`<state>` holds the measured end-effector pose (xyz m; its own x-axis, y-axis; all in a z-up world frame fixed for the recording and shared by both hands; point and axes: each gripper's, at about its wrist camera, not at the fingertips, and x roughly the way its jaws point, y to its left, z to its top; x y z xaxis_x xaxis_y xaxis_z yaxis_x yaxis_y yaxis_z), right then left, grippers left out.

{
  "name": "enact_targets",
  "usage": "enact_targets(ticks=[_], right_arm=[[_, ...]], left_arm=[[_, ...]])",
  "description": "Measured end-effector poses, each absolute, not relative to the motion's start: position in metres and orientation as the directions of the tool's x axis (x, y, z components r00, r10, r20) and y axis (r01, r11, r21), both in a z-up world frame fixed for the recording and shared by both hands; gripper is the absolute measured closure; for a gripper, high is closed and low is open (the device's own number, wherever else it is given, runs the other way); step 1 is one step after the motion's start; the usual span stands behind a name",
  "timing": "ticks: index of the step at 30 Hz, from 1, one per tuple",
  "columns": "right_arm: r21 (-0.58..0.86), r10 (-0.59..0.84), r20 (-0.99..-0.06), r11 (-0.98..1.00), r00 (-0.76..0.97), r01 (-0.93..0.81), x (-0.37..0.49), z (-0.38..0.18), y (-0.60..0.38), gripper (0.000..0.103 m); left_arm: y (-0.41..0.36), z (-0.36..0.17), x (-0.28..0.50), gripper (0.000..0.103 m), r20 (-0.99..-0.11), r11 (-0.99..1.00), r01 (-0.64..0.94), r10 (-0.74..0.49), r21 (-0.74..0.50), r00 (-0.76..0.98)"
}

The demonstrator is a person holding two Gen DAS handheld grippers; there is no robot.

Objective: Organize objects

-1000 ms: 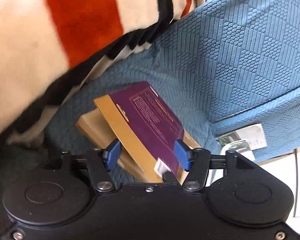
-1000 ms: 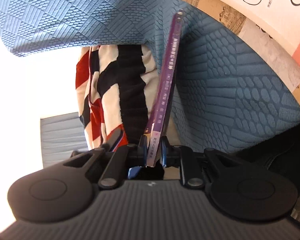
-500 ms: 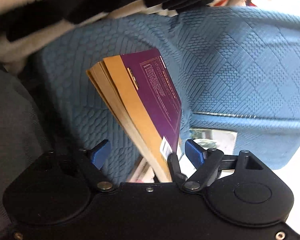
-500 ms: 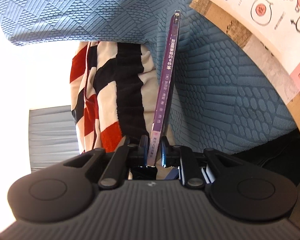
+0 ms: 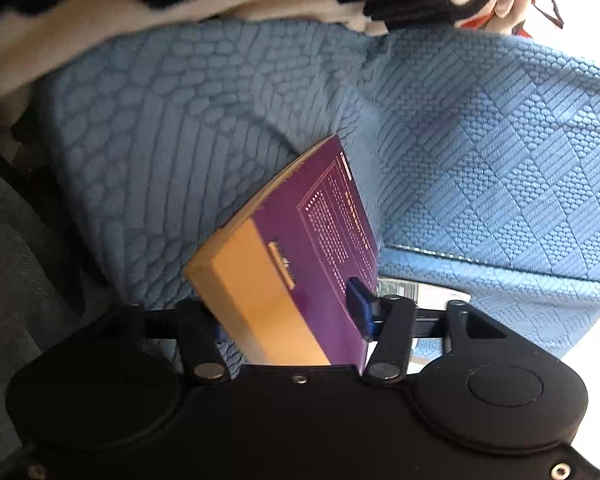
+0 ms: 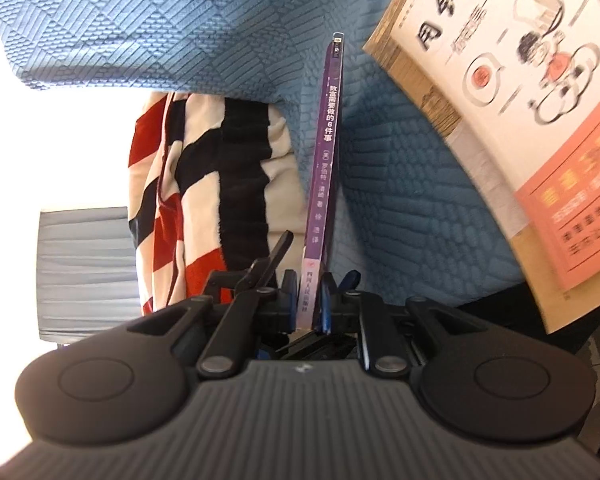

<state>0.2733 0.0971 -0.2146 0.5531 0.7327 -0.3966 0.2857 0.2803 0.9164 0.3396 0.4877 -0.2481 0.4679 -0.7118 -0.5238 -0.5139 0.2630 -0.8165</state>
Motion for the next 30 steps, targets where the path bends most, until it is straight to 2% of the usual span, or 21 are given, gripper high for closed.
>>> enact_targets(ticks=[6, 11, 21, 30], right_arm=[[0.907, 0.713, -0.422, 0.324, 0.56, 0.27, 0.272, -0.211, 0.081, 0.089], [0.898, 0.697, -0.439, 0.364, 0.567, 0.248, 0.272, -0.208, 0.072, 0.089], [0.875, 0.68, -0.454, 0.461, 0.575, 0.146, 0.274, -0.189, 0.069, 0.087], [0.871, 0.686, -0.417, 0.49, 0.596, 0.045, 0.273, -0.157, 0.054, 0.086]], left_arm=[[0.481, -0.254, 0.336, 0.068, -0.533, 0.286, -0.505, -0.714, -0.814, 0.454], [0.476, -0.25, 0.335, 0.072, -0.531, 0.306, -0.481, -0.72, -0.822, 0.448], [0.469, -0.21, 0.326, 0.085, -0.566, 0.418, -0.386, -0.67, -0.822, 0.481], [0.448, -0.158, 0.32, 0.086, -0.576, 0.512, -0.279, -0.631, -0.812, 0.519]])
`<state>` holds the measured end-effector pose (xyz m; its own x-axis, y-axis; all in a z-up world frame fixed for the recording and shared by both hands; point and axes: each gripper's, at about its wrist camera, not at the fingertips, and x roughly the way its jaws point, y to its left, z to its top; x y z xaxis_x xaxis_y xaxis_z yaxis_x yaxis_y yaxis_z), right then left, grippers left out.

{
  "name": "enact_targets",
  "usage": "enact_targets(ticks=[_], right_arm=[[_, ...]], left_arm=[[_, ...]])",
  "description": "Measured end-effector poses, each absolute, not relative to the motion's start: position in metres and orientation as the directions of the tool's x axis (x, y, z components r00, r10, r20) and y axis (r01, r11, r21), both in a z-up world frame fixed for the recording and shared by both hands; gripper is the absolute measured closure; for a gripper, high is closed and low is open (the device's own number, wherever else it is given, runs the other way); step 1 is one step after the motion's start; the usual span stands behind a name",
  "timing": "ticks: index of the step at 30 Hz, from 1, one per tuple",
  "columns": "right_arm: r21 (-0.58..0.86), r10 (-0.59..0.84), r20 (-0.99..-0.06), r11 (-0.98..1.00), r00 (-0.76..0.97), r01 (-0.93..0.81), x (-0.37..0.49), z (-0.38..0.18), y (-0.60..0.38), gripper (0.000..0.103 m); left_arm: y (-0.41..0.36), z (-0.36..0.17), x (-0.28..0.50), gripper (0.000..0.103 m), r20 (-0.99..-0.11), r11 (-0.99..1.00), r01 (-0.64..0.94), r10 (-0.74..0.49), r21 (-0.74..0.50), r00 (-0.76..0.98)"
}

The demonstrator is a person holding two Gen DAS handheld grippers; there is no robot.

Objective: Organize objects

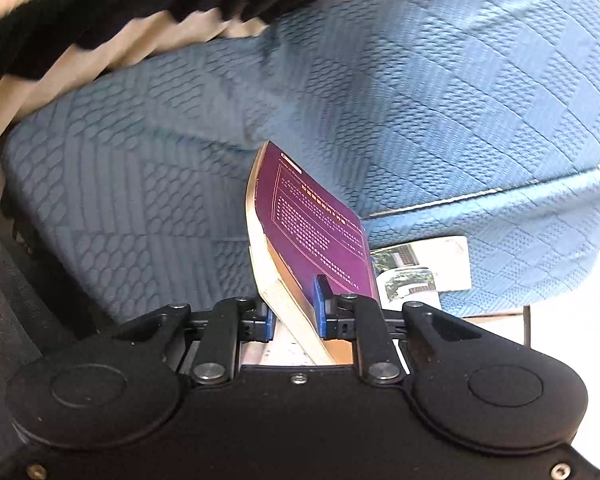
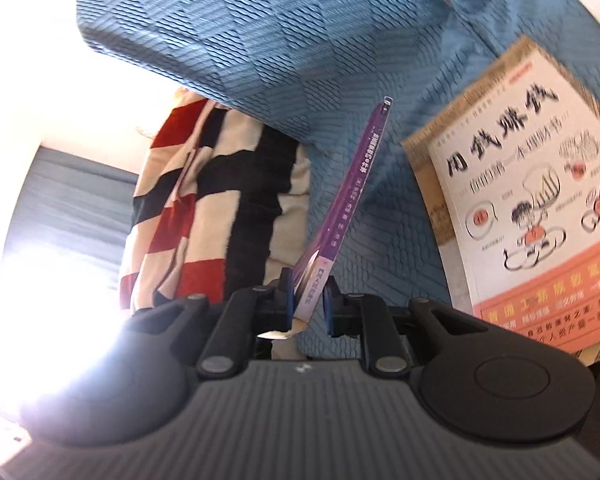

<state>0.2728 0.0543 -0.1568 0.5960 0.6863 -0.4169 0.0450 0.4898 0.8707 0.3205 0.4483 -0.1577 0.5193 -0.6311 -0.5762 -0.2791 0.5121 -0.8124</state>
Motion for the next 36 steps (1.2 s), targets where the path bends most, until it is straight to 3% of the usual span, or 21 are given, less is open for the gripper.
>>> enact_targets(ticks=[22, 36], right_arm=[[0.88, 0.694, -0.315, 0.469, 0.648, -0.074, 0.257, -0.073, -0.007, 0.085], [0.876, 0.705, -0.321, 0.476, 0.632, -0.085, 0.244, -0.083, -0.044, 0.085]], left_arm=[[0.388, -0.048, 0.317, 0.086, -0.52, 0.561, -0.1, -0.667, -0.821, 0.534], [0.357, -0.052, 0.308, 0.086, -0.534, 0.574, -0.091, -0.677, -0.814, 0.507]])
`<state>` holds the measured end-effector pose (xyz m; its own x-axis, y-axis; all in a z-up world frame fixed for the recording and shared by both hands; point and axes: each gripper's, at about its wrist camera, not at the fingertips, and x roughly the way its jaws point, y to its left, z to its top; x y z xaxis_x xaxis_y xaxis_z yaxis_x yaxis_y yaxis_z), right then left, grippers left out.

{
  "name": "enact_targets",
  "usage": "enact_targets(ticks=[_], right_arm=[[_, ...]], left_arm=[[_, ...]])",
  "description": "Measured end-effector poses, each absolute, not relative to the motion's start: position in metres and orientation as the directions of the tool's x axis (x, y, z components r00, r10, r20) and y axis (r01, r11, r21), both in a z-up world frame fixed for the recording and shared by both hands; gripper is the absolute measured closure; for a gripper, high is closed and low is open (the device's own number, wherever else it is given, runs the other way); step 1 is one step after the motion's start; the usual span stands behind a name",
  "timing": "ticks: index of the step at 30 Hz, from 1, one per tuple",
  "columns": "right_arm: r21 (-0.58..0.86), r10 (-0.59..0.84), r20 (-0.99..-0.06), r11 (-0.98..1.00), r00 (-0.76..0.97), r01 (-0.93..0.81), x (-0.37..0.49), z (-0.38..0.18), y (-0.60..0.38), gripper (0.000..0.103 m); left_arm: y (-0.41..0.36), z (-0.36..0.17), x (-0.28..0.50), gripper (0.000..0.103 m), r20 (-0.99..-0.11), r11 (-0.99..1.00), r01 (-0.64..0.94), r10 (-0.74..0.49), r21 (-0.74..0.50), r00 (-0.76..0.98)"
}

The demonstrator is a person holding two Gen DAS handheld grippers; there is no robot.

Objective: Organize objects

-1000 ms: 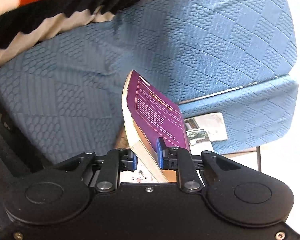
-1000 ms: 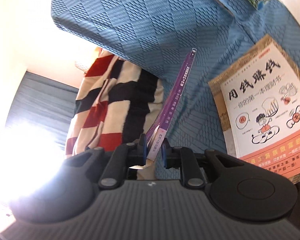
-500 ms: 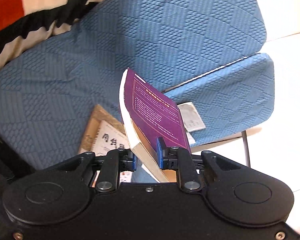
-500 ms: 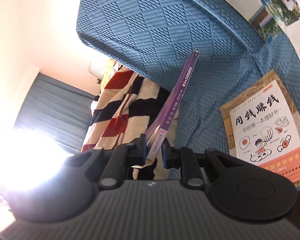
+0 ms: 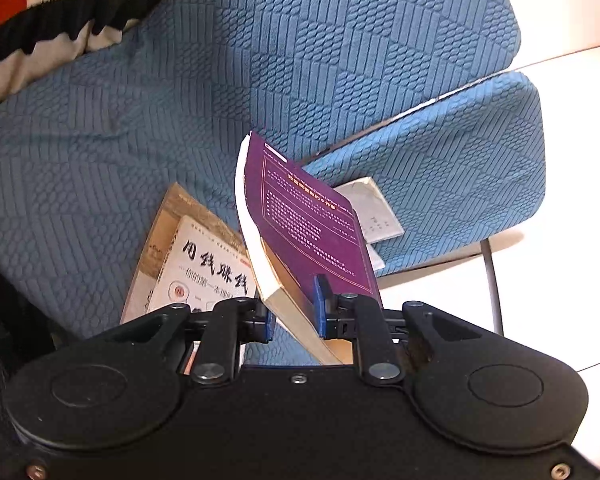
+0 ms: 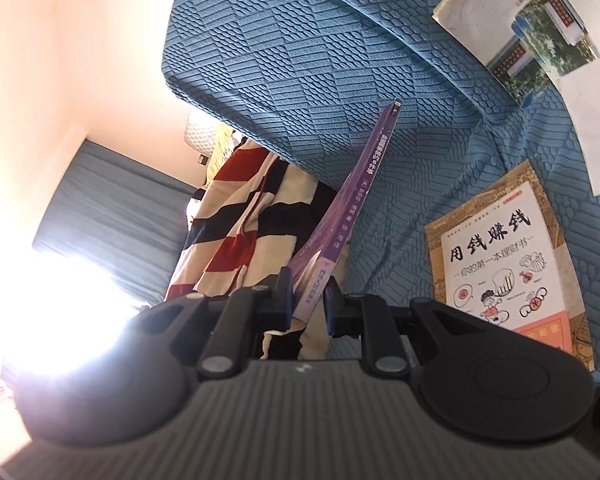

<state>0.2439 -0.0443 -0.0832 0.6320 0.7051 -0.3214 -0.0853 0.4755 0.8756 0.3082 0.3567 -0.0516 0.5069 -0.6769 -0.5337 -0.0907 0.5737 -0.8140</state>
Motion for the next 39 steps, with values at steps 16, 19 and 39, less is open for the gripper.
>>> enact_targets(ticks=[16, 19, 39], right_arm=[[0.883, 0.731, -0.394, 0.469, 0.558, 0.009, 0.24, -0.167, -0.075, 0.084], [0.884, 0.736, -0.393, 0.468, 0.551, 0.005, 0.239, -0.176, -0.076, 0.084], [0.841, 0.687, -0.498, 0.531, 0.529, 0.102, 0.225, -0.22, -0.079, 0.076]], left_arm=[[0.317, -0.128, 0.304, 0.085, -0.67, 0.662, -0.172, -0.641, -0.73, 0.375], [0.314, -0.136, 0.301, 0.085, -0.671, 0.658, -0.182, -0.643, -0.73, 0.369], [0.301, -0.177, 0.287, 0.081, -0.696, 0.672, -0.203, -0.639, -0.712, 0.327]])
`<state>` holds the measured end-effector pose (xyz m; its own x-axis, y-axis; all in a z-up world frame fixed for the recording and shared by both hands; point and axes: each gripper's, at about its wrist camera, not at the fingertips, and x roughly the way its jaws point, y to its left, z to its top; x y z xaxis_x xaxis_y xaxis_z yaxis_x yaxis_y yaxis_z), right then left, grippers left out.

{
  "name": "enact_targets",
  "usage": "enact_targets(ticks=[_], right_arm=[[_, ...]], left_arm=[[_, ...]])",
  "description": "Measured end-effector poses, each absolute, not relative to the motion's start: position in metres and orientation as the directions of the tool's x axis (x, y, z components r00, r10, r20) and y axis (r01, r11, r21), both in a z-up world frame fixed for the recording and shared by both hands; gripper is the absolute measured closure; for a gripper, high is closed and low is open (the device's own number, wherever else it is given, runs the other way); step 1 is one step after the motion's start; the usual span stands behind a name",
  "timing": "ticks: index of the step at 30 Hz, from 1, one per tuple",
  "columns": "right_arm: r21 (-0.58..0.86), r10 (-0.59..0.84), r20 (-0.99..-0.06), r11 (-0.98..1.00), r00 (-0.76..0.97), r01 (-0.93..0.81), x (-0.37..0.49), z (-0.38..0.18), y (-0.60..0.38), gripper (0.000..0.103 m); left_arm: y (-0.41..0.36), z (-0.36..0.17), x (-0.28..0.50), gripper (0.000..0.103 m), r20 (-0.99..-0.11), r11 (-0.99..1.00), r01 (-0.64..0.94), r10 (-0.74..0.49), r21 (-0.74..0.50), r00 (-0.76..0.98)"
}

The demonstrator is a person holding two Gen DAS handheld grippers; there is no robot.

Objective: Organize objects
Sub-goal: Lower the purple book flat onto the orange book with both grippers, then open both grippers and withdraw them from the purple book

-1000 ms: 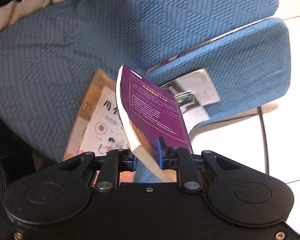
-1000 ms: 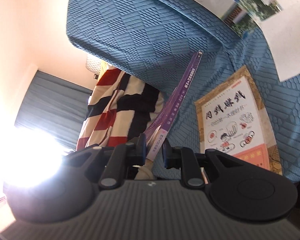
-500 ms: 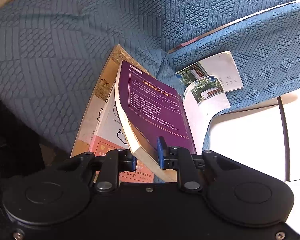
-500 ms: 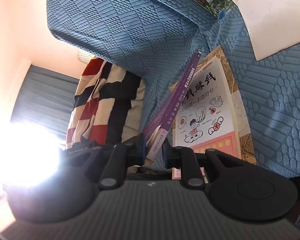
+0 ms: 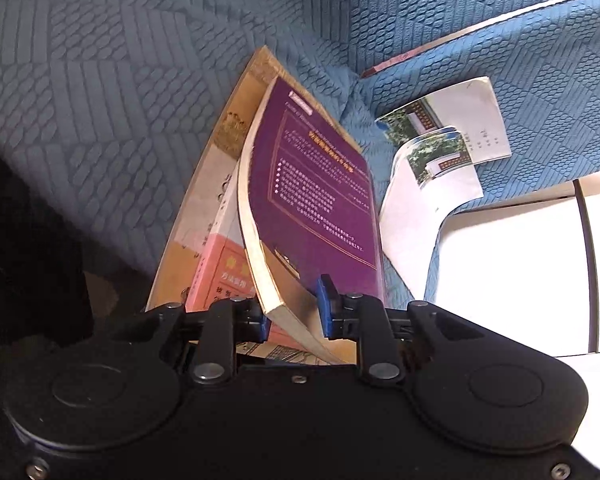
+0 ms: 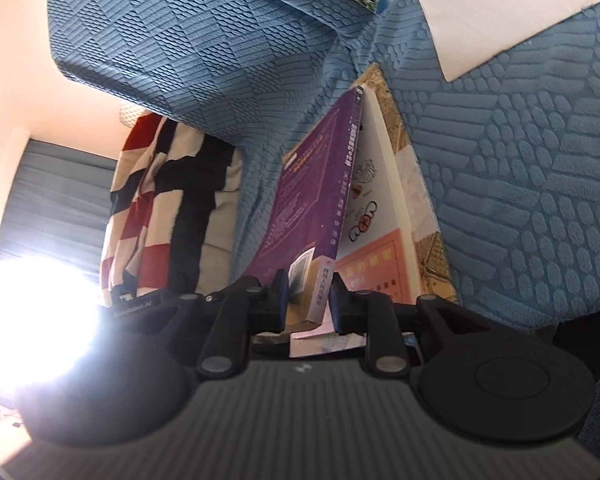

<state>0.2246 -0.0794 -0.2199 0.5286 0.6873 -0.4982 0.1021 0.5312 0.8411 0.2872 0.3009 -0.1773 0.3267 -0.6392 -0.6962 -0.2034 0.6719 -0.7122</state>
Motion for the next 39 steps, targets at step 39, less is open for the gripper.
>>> enact_targets(ticks=[39], right_arm=[[0.395, 0.197, -0.563, 0.917, 0.803, 0.052, 0.164, -0.072, -0.074, 0.06]], left_arm=[[0.269, -0.071, 0.255, 0.069, -0.745, 0.871, 0.106, -0.469, -0.48, 0.474]])
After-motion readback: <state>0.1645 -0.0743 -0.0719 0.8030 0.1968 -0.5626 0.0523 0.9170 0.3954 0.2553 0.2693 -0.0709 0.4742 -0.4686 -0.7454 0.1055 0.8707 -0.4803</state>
